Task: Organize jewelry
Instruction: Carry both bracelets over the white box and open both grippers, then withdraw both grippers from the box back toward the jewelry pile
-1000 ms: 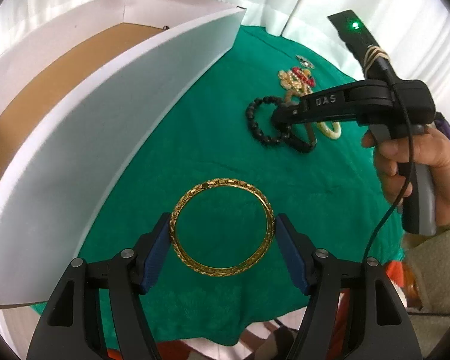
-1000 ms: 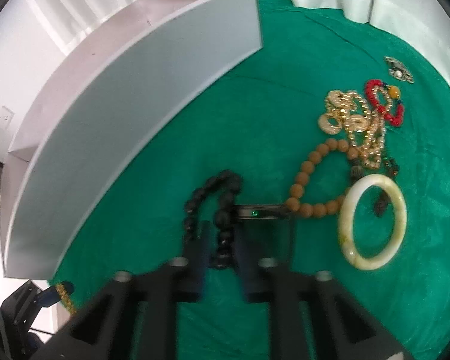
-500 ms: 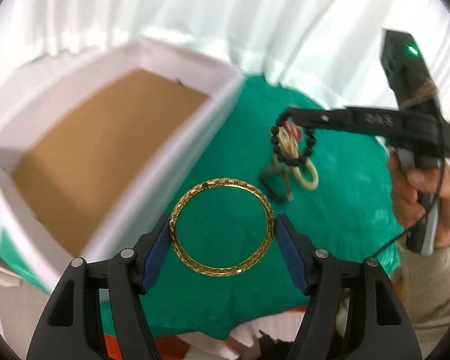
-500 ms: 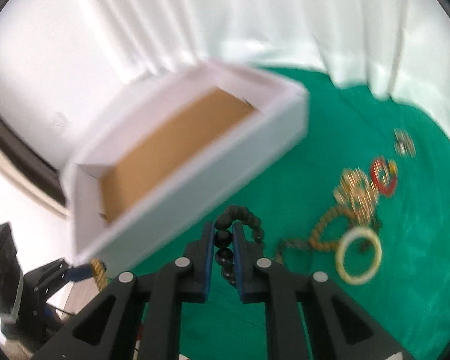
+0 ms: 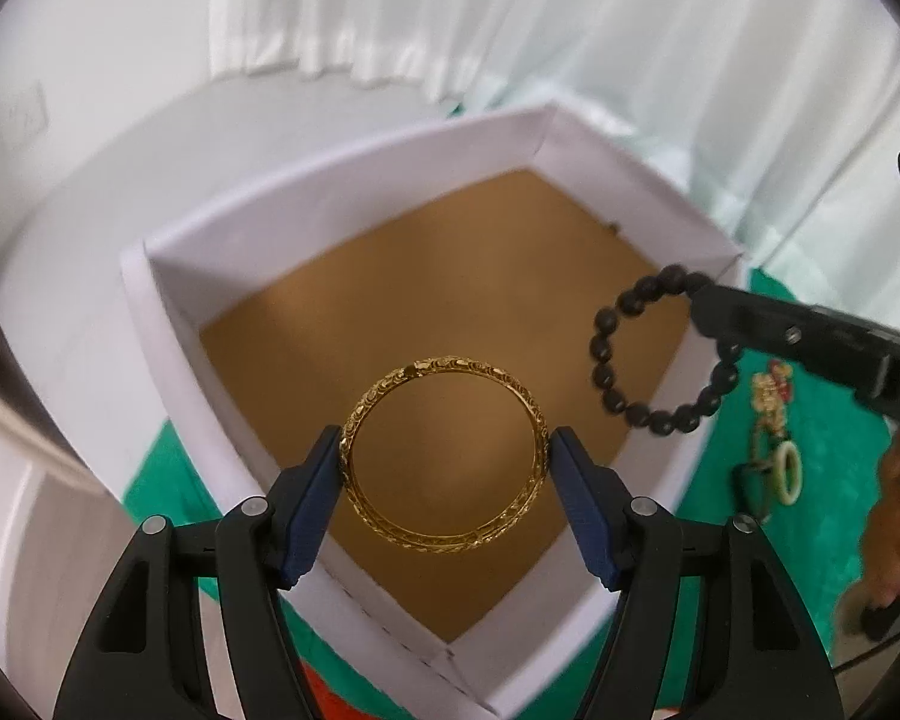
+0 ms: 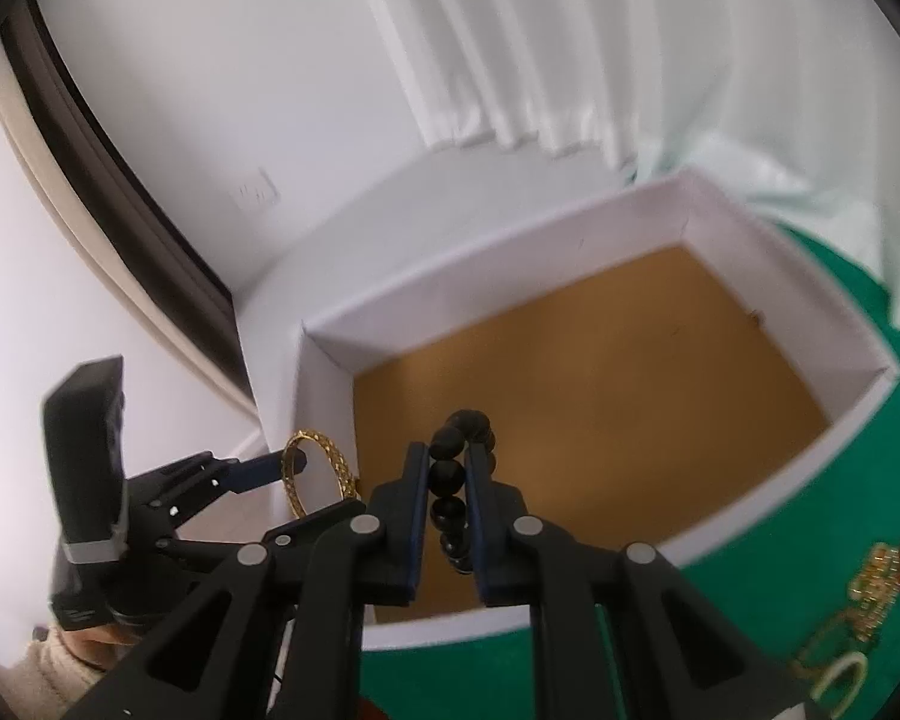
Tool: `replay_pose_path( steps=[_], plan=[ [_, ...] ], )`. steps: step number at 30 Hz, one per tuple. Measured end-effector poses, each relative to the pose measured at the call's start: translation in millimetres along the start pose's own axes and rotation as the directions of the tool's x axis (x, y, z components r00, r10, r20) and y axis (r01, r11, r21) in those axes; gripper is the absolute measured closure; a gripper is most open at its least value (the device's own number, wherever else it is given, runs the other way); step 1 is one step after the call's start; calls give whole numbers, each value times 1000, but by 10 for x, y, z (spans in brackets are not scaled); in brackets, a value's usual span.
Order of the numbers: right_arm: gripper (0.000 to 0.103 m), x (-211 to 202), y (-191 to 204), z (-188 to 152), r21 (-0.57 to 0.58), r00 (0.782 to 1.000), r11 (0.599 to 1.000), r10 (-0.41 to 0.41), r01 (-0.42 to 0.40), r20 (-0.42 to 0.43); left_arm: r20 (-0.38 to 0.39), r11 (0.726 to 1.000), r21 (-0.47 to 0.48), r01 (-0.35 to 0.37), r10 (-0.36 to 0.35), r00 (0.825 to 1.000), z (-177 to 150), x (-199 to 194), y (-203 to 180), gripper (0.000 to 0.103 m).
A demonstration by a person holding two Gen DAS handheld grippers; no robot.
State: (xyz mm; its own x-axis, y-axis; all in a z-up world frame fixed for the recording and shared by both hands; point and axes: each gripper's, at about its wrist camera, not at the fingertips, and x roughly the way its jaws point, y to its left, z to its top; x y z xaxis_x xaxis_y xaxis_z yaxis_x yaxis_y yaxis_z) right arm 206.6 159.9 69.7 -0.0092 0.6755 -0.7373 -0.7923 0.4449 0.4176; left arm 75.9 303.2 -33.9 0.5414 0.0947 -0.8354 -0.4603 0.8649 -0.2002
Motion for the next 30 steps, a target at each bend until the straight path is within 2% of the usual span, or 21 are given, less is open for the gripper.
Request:
replay_pose_path(
  steps=[3, 5, 6, 7, 8, 9, 13, 15, 16, 19, 21, 25, 26, 28, 30],
  plan=[
    [91, 337, -84, -73, 16, 999, 1000, -8, 9, -45, -48, 1000, -15, -13, 13, 999, -76, 248, 69, 33],
    [89, 475, -184, -151, 31, 998, 999, -26, 28, -61, -49, 999, -8, -31, 31, 998, -82, 283, 61, 31],
    [83, 487, -218, -162, 40, 998, 998, -37, 39, -58, -35, 999, 7, -52, 52, 998, -87, 269, 31, 27],
    [72, 473, -262, -170, 46, 996, 997, -66, 68, -53, -28, 997, 20, -71, 71, 997, -88, 263, 8, 24],
    [52, 428, -285, -177, 49, 995, 995, -85, 87, -46, -21, 997, 24, -74, 75, 997, -81, 269, -20, 19],
    [48, 354, -315, -182, 57, 995, 994, -96, 97, -31, -14, 997, 21, -74, 74, 997, -81, 256, -29, 15],
    [46, -67, -374, -250, 74, 990, 989, -133, 129, 51, 55, 997, 29, -66, 65, 996, -110, 82, -151, 10],
    [26, -344, -350, -331, 64, 979, 984, -175, 168, 108, 108, 997, 50, -65, 59, 992, -188, -69, -312, 7],
    [22, -491, -337, -393, 61, 971, 980, -196, 189, 141, 127, 996, 63, -56, 48, 991, -221, -125, -396, 7],
    [19, -913, -301, -643, 59, 932, 962, -274, 268, 236, 176, 994, 106, 3, -21, 984, -388, -275, -696, 4],
    [19, -1186, -285, -863, 47, 895, 940, -337, 339, 292, 190, 990, 140, 31, -58, 980, -496, -327, -890, 3],
    [19, -1680, -319, -1397, 74, 786, 868, -478, 491, 392, 215, 963, 260, 72, -130, 968, -794, -399, -1442, 3],
    [19, -1815, -347, -1549, 97, 758, 853, -503, 513, 415, 212, 956, 280, 82, -145, 966, -850, -414, -1549, 3],
    [19, -2081, -419, -1840, 149, 719, 841, -526, 520, 455, 202, 942, 318, 110, -180, 963, -982, -447, -1767, 3],
    [19, -2269, -487, -2046, 190, 697, 829, -548, 526, 462, 206, 924, 365, 115, -200, 958, -1111, -472, -2001, 3]
  ],
)
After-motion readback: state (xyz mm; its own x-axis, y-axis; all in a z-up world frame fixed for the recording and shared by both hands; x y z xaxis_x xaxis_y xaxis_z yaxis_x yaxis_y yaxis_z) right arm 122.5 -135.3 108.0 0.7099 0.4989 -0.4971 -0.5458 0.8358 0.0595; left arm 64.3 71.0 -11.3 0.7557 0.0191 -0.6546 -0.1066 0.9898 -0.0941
